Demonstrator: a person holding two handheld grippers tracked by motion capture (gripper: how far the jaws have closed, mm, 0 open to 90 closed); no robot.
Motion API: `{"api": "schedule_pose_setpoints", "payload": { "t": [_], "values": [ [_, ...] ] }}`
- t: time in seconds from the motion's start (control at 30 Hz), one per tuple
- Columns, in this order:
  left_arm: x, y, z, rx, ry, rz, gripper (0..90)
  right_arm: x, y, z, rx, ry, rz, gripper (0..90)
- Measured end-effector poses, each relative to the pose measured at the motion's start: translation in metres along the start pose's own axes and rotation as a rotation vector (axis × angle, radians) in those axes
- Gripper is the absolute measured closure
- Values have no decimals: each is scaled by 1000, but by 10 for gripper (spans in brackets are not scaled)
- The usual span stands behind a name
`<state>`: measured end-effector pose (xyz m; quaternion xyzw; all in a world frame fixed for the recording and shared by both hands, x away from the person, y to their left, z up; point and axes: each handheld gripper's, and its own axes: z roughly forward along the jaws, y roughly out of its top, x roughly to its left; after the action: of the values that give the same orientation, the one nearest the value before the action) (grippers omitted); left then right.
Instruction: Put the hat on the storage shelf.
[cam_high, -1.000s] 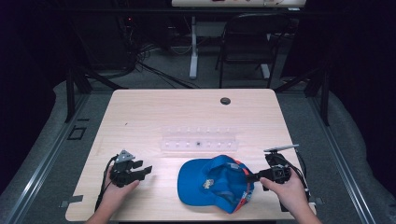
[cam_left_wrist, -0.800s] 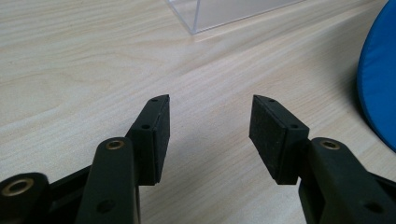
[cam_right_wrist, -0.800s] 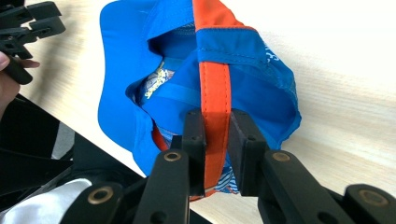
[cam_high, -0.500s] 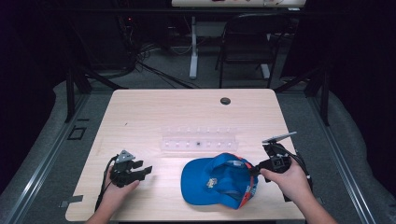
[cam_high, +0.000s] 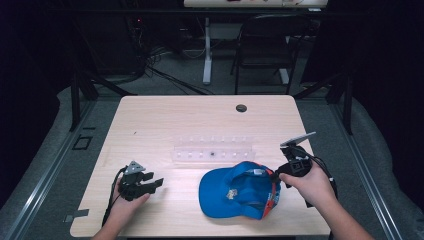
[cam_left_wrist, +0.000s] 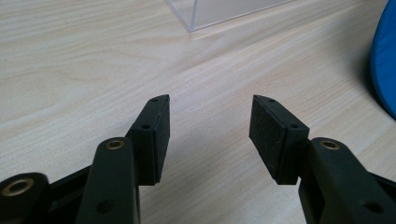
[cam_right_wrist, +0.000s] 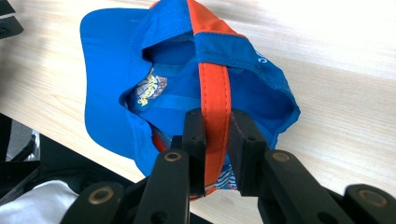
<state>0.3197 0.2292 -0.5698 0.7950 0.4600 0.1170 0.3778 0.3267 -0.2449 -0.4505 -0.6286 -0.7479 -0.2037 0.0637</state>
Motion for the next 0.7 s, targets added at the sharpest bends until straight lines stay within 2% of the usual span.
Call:
{"api": "schedule_pose_setpoints", "payload": {
  "t": [0.1,0.13,0.23,0.27,0.3,0.37,0.43,0.5,0.57,0.6,0.63,0.7],
  "values": [
    [-1,0,0,-3,-1,-2,485,1,4,-5,15,-16,-15,781],
    [-1,0,0,-3,-1,-2,485,3,5,-6,-1,-26,-2,782],
    [-1,0,0,-2,-2,-2,485,4,9,-13,29,-38,-30,781],
    [0,0,0,-1,-2,1,485,7,9,-13,11,-45,-13,782],
    [0,0,0,-1,-2,1,485,7,11,-16,28,-48,-27,781],
    [0,0,0,-1,-2,1,485,10,12,-18,21,-56,-19,781],
    [-1,0,0,-1,-3,-2,485,10,14,-21,43,-61,-37,782],
    [-1,0,0,-1,-3,-1,485,13,15,-22,28,-71,-24,781],
    [-1,0,0,-1,-2,1,485,13,17,-25,54,-74,-44,782],
    [0,0,0,0,-2,1,485,14,17,-26,39,-79,-31,782],
    [0,0,0,0,-2,0,485,14,19,-28,54,-82,-43,782],
    [-1,0,1,0,-1,1,485,16,20,-31,48,-90,-41,782]
  ]
}}
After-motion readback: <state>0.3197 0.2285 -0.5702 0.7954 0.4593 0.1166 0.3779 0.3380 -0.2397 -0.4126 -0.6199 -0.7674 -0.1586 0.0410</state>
